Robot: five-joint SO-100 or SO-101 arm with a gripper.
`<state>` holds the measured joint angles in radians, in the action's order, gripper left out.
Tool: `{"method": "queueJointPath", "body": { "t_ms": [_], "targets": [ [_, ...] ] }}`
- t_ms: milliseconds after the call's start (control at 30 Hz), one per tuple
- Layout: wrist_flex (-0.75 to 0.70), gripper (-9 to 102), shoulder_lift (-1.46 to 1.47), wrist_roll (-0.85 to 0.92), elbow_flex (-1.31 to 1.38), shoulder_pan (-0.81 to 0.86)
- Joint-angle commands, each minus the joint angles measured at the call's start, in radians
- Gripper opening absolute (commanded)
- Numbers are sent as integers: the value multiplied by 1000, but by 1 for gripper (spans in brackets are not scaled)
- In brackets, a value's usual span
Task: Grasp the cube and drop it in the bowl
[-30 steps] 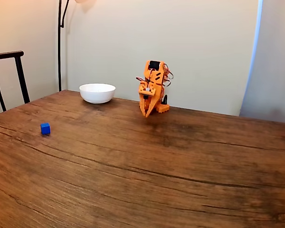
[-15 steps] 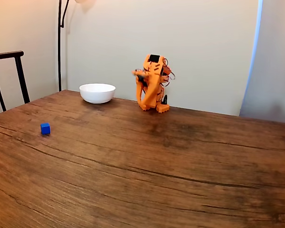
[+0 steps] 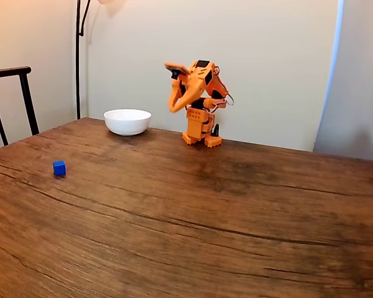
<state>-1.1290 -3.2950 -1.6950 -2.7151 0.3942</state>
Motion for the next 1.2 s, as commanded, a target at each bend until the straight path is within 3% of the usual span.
{"method": "queueJointPath", "body": {
  "t_ms": [0, 733, 1167],
  "targets": [
    [18, 0, 17, -38, 83, 28],
    [28, 0, 1035, -347, 902, 190],
    [305, 0, 1460, -396, 1091, 219]
  ]
}}
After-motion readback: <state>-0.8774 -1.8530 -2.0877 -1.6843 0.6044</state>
